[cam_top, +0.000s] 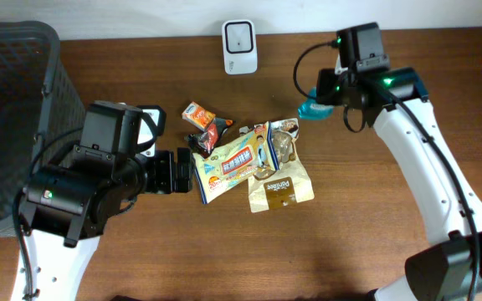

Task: Scan the item barcode
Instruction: 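Lift the bottle and carry it toward the white scanner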

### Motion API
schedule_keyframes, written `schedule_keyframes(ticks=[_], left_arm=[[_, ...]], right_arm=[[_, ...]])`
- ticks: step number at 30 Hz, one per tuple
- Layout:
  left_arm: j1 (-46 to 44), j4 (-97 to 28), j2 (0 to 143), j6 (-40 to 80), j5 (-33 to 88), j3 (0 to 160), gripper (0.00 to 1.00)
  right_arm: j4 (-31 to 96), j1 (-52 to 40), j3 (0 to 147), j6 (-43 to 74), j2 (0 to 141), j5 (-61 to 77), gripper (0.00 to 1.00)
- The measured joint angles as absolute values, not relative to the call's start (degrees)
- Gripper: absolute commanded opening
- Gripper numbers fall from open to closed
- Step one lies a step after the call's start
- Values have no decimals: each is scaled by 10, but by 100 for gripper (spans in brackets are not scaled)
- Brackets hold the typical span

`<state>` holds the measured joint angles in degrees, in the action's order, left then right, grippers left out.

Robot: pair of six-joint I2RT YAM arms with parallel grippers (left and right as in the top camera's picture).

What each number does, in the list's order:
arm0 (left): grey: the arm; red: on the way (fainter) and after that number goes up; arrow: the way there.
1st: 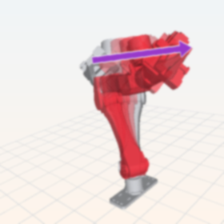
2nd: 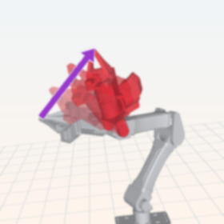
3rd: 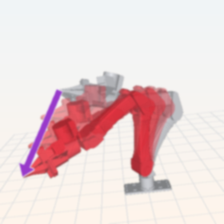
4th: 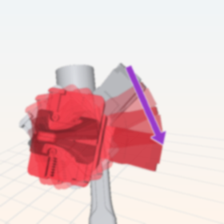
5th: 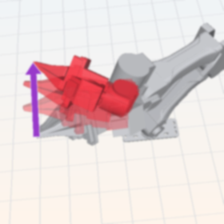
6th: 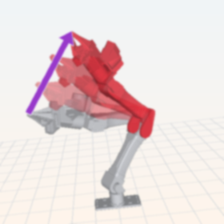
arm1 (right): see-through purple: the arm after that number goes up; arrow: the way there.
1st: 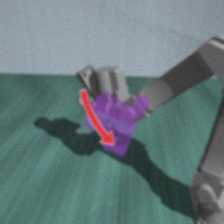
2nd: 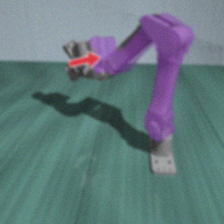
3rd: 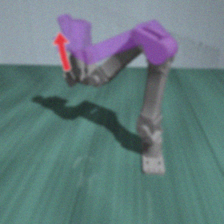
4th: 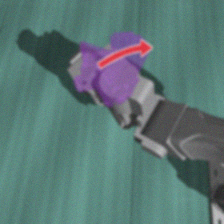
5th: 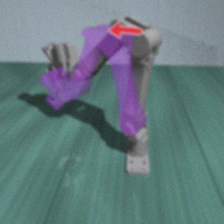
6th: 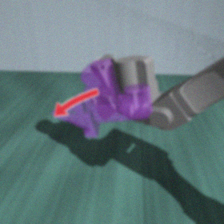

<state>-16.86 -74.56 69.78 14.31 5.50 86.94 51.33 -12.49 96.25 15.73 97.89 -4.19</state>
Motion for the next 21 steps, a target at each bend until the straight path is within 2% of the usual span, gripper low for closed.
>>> schedule_keyframes(ticks=[6,12,21], left_arm=[[-169,-746,698,143,55,869,99],[-169,-746,698,143,55,869,99],[-169,-746,698,143,55,869,99]], right_arm=[[478,-130,988,152,979,-14,6],[412,-174,992,161,1020,-2,4],[434,-200,1131,219,1191,24,4]])
